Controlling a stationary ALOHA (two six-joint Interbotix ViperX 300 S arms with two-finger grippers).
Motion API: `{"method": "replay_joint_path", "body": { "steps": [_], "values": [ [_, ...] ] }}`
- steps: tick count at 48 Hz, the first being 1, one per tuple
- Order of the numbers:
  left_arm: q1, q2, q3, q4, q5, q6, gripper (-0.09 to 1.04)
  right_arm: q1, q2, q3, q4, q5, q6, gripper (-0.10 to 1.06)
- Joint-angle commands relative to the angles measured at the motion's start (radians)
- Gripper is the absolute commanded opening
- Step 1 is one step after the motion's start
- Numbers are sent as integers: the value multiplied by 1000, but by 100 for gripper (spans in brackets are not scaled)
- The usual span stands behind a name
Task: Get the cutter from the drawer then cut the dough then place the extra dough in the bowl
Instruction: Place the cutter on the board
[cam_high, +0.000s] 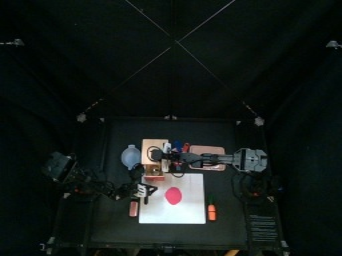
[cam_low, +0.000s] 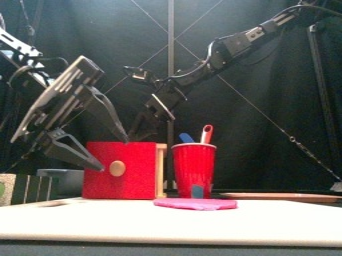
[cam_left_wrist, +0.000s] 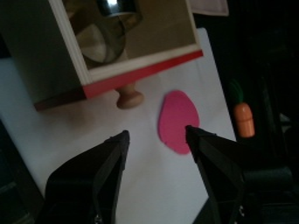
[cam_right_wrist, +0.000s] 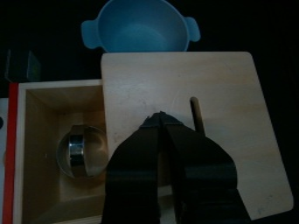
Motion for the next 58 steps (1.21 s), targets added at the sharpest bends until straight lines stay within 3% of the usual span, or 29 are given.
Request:
{"method": "replay_joint_path", "body": {
  "steps": [1,15,32,41,49,52,58],
  "values": [
    [-9,-75,35,124,-5,8,86,-20,28,8,0,40,6,3],
    [9,-270,123,396,-11,112,86,-6,11,-49,9,141,11,3],
    [137,-476,195,515,-21,413,83,71,-91,-144,9,227,0,9],
    [153,-540,221,560,-21,555,60,97,-143,-137,43,236,-8,28],
    [161,-552,253,583,-20,606,38,118,-143,-121,112,239,-11,58],
    [163,-554,264,600,-20,611,35,124,-138,-118,132,238,-8,73],
    [172,-554,273,647,-21,609,35,121,-130,-124,135,239,6,85]
  ]
}}
